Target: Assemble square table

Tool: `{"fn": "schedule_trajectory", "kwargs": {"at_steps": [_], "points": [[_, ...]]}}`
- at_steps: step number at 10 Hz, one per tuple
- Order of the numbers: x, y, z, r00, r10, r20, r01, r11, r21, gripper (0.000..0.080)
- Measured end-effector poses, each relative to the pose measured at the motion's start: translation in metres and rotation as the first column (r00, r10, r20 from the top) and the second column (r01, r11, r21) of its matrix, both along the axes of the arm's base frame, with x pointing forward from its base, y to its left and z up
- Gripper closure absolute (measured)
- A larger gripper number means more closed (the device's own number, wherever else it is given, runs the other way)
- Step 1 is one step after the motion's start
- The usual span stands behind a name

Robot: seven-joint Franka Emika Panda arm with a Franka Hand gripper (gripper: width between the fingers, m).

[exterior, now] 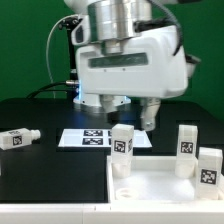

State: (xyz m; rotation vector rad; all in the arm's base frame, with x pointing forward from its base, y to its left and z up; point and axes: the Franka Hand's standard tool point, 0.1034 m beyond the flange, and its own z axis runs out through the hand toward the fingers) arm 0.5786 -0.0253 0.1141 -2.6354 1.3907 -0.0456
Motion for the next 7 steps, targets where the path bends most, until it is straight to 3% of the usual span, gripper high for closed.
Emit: {"fn": "schedule_trajectory", "kwargs": {"at_steps": [2,3,4,7], "points": [[-0.036,-0.059,0.002,0.998,0.023,-0.063,-0.02,0.998,0.054,0.0151],[-0.039,-0.07,0.001,0.998,0.002,-0.066,0.001,0.999,0.052,0.0151],[-0.037,-0.064,0.0,0.998,0.01,-0.064,-0.006,0.999,0.051,0.0151],[-0.038,-0.063,-0.001,0.998,0.014,-0.065,-0.01,0.999,0.05,0.0151]]}}
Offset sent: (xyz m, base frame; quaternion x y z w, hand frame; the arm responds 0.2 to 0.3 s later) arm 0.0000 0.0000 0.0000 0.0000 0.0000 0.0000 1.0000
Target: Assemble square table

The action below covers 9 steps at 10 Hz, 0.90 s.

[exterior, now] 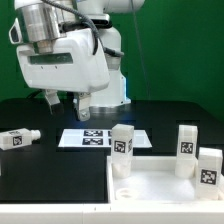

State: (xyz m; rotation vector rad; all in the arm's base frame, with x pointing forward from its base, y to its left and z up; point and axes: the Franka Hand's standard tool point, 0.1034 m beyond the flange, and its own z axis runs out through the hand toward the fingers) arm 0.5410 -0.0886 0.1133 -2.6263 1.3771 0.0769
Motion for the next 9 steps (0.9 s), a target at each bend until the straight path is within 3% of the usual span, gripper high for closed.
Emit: {"fn": "schedule_trajectory", "kwargs": {"at_steps": [1,3,5,6,8,9], "points": [[-0.007,-0.003,-0.004,0.999,0.037,-0.019,-0.037,0.999,0.02,0.0151],[-0.032,-0.034,-0.02,0.994,0.084,-0.064,-0.081,0.995,0.056,0.0151],[-0.071,-0.052,-0.027,0.973,0.111,-0.203,-0.068,0.975,0.212,0.0151],[-0.073,-0.055,-0.029,0.969,0.111,-0.222,-0.059,0.972,0.227,0.0151],[-0.079,-0.055,-0.029,0.944,0.138,-0.301,-0.036,0.947,0.32,0.0151],[-0.08,-0.059,-0.031,0.935,0.142,-0.326,-0.023,0.939,0.343,0.0151]]}}
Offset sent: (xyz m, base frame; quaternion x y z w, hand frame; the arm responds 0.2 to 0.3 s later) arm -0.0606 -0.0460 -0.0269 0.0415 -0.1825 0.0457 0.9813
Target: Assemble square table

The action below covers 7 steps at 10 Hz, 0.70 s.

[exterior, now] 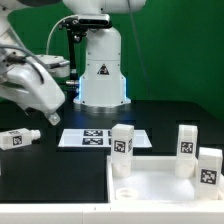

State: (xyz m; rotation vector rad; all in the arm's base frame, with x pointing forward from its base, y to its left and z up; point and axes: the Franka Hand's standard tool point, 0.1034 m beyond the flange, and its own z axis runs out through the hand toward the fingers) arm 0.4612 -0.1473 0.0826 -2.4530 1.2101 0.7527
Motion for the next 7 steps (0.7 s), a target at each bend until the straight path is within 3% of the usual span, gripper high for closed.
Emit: {"fn": "schedule_trajectory", "kwargs": {"at_steps": [1,2,4,7], "points": [[-0.013,-0.004,0.001,0.998,0.005,-0.065,0.0,0.997,0.081,0.0151],[-0.027,-0.017,0.003,0.992,0.01,-0.122,0.01,0.987,0.161,0.0151],[-0.043,-0.032,0.004,0.978,-0.003,-0.206,0.056,0.966,0.251,0.0151],[-0.042,-0.034,-0.001,0.977,0.002,-0.215,0.054,0.966,0.253,0.0151]]}}
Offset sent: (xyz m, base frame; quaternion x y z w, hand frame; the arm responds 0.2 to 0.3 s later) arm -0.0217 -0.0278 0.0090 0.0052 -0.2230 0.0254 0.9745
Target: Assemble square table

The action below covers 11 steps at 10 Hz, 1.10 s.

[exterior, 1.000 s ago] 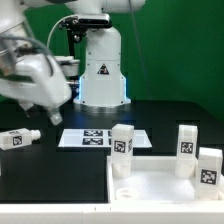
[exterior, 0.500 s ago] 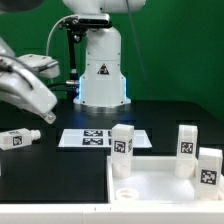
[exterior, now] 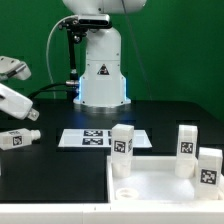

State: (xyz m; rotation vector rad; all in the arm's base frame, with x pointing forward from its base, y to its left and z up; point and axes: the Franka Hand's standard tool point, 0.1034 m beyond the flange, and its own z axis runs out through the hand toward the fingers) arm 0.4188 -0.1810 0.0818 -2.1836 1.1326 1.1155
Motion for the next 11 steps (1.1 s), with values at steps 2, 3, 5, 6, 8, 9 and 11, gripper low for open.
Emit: {"fn": "schedule_trajectory", "kwargs": {"at_steps": [2,3,5,6,8,9,11], "points": [[-0.017,-0.012,-0.019,1.0,0.006,0.009,-0.006,1.0,0.019,0.0151],[-0.026,-0.017,-0.03,1.0,-0.001,-0.004,0.001,1.0,0.022,0.0151],[-0.029,-0.022,-0.04,1.0,-0.004,-0.019,0.004,1.0,0.019,0.0151],[-0.029,-0.022,-0.04,1.0,-0.003,-0.02,0.004,1.0,0.019,0.0151],[-0.03,-0.021,-0.041,1.0,-0.004,-0.021,0.004,1.0,0.019,0.0151],[-0.032,-0.023,-0.041,1.0,0.001,-0.02,0.0,1.0,0.025,0.0151],[-0.045,-0.035,-0.041,1.0,-0.002,-0.019,0.003,0.999,0.042,0.0151]]}}
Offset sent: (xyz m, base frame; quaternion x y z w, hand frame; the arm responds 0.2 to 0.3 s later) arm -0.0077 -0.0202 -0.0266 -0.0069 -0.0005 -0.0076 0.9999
